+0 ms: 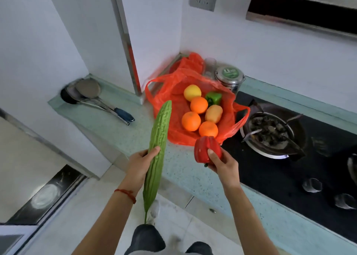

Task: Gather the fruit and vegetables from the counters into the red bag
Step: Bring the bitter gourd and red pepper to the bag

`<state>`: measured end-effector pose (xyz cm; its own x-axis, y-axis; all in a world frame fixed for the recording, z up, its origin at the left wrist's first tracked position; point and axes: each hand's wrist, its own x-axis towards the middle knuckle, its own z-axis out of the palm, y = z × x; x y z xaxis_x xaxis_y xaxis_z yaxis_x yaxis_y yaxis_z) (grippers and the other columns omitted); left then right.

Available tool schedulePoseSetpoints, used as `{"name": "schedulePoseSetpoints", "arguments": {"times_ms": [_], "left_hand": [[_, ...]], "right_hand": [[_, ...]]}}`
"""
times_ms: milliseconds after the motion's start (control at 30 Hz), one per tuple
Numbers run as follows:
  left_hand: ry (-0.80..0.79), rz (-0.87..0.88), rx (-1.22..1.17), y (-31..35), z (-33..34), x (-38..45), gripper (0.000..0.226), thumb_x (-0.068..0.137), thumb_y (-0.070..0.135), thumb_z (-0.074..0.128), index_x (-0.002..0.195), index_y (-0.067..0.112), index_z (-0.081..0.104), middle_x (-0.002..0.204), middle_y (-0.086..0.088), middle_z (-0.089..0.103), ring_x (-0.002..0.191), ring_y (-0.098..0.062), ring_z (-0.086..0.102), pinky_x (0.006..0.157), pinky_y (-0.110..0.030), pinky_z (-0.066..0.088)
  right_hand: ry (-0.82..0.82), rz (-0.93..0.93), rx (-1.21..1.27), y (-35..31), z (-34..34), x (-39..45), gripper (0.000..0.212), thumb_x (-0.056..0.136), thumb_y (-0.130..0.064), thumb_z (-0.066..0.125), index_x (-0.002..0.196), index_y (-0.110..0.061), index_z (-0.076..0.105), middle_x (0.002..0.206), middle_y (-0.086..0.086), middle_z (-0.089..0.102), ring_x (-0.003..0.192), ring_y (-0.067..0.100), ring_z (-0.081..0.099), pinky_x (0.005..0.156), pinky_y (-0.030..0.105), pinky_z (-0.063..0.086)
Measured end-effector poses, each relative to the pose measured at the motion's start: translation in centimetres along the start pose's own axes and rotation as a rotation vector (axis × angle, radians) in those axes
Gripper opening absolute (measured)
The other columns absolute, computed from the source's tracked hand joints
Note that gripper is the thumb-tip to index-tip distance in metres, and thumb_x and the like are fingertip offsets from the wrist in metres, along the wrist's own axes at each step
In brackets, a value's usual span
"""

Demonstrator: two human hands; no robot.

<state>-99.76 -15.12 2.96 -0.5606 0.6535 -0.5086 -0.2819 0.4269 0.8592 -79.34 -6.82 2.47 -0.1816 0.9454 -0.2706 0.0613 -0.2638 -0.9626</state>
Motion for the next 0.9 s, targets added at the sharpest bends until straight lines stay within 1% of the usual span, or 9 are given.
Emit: {"name": "schedulePoseSetpoints", "arguments": {"times_ms": [67, 167, 200, 300, 467, 600, 700, 833, 900], "left_hand": [[-0.013, -0.007, 0.03, 1.2, 0.7, 3.0, 0.029, 0.08, 0.029, 0.068, 0.078, 0.0, 0.069, 0.067, -0.014, 0.064, 0.055, -0.023, 0.061, 0.052, -0.026, 0.052], [-0.028, -0.024, 0.074, 2.9, 1.4, 7.9, 0.036, 0.076, 0.033, 0.071, 0.072, -0.003, 0.067, 0.07, -0.017, 0.065, 0.064, -0.028, 0.063, 0.066, -0.036, 0.053], [-0.041, -0.025, 0.1, 3.4, 1.5, 9.6, 0.042, 0.074, 0.035, 0.072, 0.075, -0.006, 0.066, 0.073, -0.02, 0.064, 0.068, -0.028, 0.062, 0.069, -0.038, 0.052], [-0.079, -0.019, 0.153, 4.7, 2.1, 13.0, 0.044, 0.071, 0.04, 0.073, 0.078, -0.003, 0.066, 0.074, -0.02, 0.06, 0.067, -0.027, 0.06, 0.065, -0.036, 0.047], [-0.105, -0.081, 0.15, 6.9, 3.6, 17.7, 0.035, 0.074, 0.03, 0.075, 0.06, 0.001, 0.06, 0.067, -0.016, 0.062, 0.064, -0.027, 0.061, 0.068, -0.038, 0.051], [-0.118, -0.083, 0.183, 7.7, 4.9, 20.0, 0.039, 0.077, 0.024, 0.072, 0.048, 0.008, 0.053, 0.05, -0.006, 0.059, 0.058, -0.026, 0.058, 0.055, -0.029, 0.047], [-0.148, -0.12, 0.178, 8.1, 5.9, 21.4, 0.031, 0.077, 0.027, 0.072, 0.057, 0.006, 0.061, 0.063, -0.013, 0.063, 0.068, -0.032, 0.064, 0.066, -0.037, 0.055], [-0.143, -0.08, 0.21, 8.5, 7.4, 22.6, 0.026, 0.081, 0.025, 0.068, 0.062, 0.008, 0.061, 0.064, -0.007, 0.061, 0.059, -0.018, 0.058, 0.048, -0.023, 0.046], [-0.128, -0.073, 0.224, 8.8, 8.1, 23.2, 0.027, 0.081, 0.025, 0.068, 0.062, 0.007, 0.061, 0.063, -0.007, 0.06, 0.061, -0.02, 0.058, 0.047, -0.022, 0.045]], "right_hand": [[0.046, 0.008, 0.012, -0.3, 0.5, 1.8, 0.025, 0.083, -0.027, 0.067, 0.107, -0.02, 0.062, 0.091, 0.004, 0.067, 0.081, 0.018, 0.067, 0.071, 0.027, 0.058], [0.13, 0.002, 0.021, -0.8, 1.7, 4.3, 0.011, 0.081, -0.032, 0.068, 0.09, -0.035, 0.063, 0.092, -0.002, 0.069, 0.089, 0.017, 0.067, 0.084, 0.037, 0.056], [0.162, 0.005, 0.031, -1.0, 2.2, 5.1, 0.012, 0.08, -0.032, 0.069, 0.09, -0.035, 0.063, 0.093, -0.002, 0.069, 0.092, 0.017, 0.067, 0.086, 0.04, 0.055], [0.223, 0.005, 0.055, -1.5, 3.6, 6.8, 0.018, 0.076, -0.035, 0.069, 0.094, -0.033, 0.064, 0.096, 0.0, 0.069, 0.094, 0.018, 0.067, 0.087, 0.043, 0.055], [0.322, 0.013, 0.078, -2.1, 5.4, 9.1, 0.014, 0.081, -0.029, 0.068, 0.093, -0.034, 0.064, 0.092, -0.004, 0.069, 0.087, 0.014, 0.068, 0.081, 0.04, 0.056], [0.362, 0.033, 0.096, -2.4, 5.8, 10.3, 0.015, 0.081, -0.027, 0.069, 0.092, -0.036, 0.063, 0.094, -0.003, 0.07, 0.085, 0.011, 0.069, 0.079, 0.037, 0.056], [0.379, 0.05, 0.09, -2.6, 5.6, 11.4, 0.016, 0.079, -0.029, 0.07, 0.093, -0.035, 0.065, 0.093, -0.005, 0.071, 0.089, 0.014, 0.069, 0.084, 0.042, 0.056], [0.375, 0.049, 0.027, -2.7, 5.0, 13.1, 0.012, 0.08, -0.03, 0.07, 0.089, -0.036, 0.067, 0.081, -0.006, 0.073, 0.087, 0.018, 0.069, 0.085, 0.049, 0.055], [0.369, 0.05, 0.012, -2.8, 4.7, 13.8, 0.012, 0.08, -0.03, 0.069, 0.089, -0.037, 0.066, 0.08, -0.01, 0.073, 0.086, 0.016, 0.069, 0.085, 0.048, 0.055]]}}
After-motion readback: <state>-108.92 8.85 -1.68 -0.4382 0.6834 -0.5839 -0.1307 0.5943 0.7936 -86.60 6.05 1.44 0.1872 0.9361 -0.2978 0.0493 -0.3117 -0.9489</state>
